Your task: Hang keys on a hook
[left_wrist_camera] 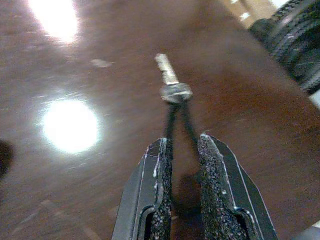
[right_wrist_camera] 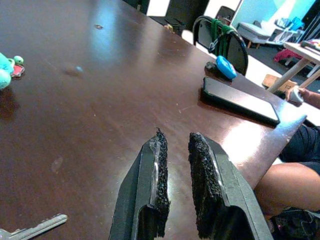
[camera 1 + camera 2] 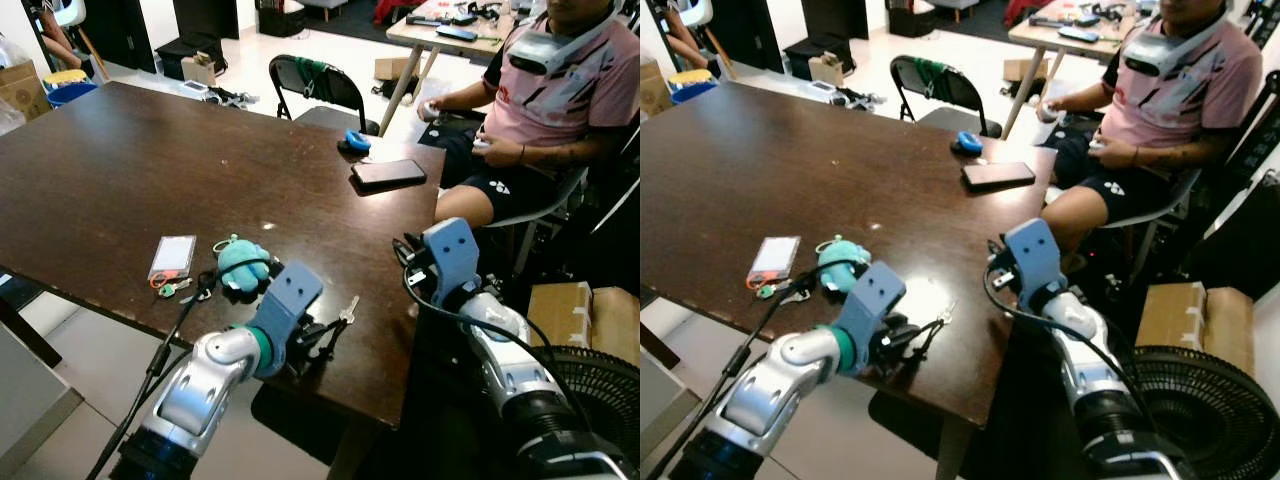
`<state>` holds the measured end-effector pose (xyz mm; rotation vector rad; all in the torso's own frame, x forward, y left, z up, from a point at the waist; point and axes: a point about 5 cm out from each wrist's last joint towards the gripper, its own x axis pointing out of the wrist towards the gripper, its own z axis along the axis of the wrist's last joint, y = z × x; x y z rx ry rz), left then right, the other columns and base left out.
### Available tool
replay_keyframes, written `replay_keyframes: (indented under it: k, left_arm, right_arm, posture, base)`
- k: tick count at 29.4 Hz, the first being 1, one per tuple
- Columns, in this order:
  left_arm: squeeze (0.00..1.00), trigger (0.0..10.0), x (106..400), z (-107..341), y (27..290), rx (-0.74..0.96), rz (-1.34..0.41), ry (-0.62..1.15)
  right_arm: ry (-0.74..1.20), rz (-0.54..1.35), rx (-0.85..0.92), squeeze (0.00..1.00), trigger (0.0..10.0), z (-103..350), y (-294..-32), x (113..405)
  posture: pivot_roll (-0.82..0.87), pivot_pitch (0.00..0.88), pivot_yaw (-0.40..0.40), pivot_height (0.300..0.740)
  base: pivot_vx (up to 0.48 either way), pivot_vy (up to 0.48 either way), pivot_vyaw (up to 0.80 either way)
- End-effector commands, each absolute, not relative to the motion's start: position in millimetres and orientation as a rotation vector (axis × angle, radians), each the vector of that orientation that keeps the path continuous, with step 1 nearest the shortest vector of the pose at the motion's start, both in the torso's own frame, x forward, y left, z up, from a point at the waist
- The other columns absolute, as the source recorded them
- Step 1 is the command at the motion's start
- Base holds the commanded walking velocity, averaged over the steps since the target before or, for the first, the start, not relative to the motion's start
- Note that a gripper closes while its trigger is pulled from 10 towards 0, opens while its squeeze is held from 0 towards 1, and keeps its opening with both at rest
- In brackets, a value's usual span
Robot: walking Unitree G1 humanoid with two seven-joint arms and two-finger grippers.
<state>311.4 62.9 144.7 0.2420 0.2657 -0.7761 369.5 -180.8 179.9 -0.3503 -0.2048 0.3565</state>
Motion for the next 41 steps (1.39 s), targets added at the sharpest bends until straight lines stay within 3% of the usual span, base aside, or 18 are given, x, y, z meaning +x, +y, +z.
replay_keyframes:
  k: [1,5,6,7,8,9,11,12,27,41]
  left_arm:
    - [0.0,10.0,309,141,61,0.245,-0.788,0.282]
    - [0.0,10.0,308,137,53,0.247,-0.805,0.298]
    - [0.09,10.0,309,136,50,0.246,-0.81,0.299]
    - [0.09,10.0,309,136,50,0.246,-0.81,0.299]
    - [0.15,10.0,309,136,47,0.246,-0.815,0.298]
    - [0.44,10.0,311,137,45,0.246,-0.814,0.294]
    - [0.44,10.0,312,138,44,0.246,-0.813,0.291]
    - [0.0,10.0,315,140,48,0.258,-0.783,0.289]
    - [0.0,10.0,316,121,70,0.255,-0.706,0.355]
    - [0.0,10.0,319,120,69,0.251,-0.704,0.346]
  right_arm:
    - [-0.203,0.367,-0.352,0.0,10.0,179,-179,370]
    - [-0.2,0.365,-0.351,0.0,10.0,178,-180,370]
    - [-0.2,0.364,-0.352,0.0,10.0,178,-180,370]
    - [-0.2,0.364,-0.352,0.0,10.0,178,-180,370]
    - [-0.199,0.363,-0.352,0.0,10.0,178,-180,370]
    - [-0.2,0.361,-0.352,0.0,10.0,177,-181,370]
    - [-0.2,0.36,-0.351,0.0,10.0,177,-181,370]
    - [-0.199,0.357,-0.349,0.0,10.0,176,-182,369]
    - [-0.202,0.36,-0.343,0.0,10.0,176,-181,370]
    - [-0.212,0.365,-0.341,0.0,10.0,178,-179,370]
  posture:
    - [0.07,0.112,0.074,0.74]
    - [0.06,0.11,0.075,0.74]
    - [0.06,0.11,0.076,0.74]
    - [0.06,0.11,0.076,0.74]
    - [0.06,0.11,0.076,0.74]
    - [0.06,0.11,0.079,0.74]
    - [0.06,0.11,0.079,0.74]
    - [0.06,0.113,0.081,0.74]
    - [0.06,0.109,0.079,0.74]
    - [0.05,0.1,0.077,0.74]
  base:
    - [0.0,0.0,0.0]
    - [0.0,0.0,0.0]
    - [0.0,0.0,0.0]
    - [0.0,0.0,0.0]
    - [0.0,0.0,0.0]
    - [0.0,0.0,0.0]
    - [0.0,0.0,0.0]
    - [0.0,0.0,0.0]
    - [0.0,0.0,0.0]
    - [0.0,0.0,0.0]
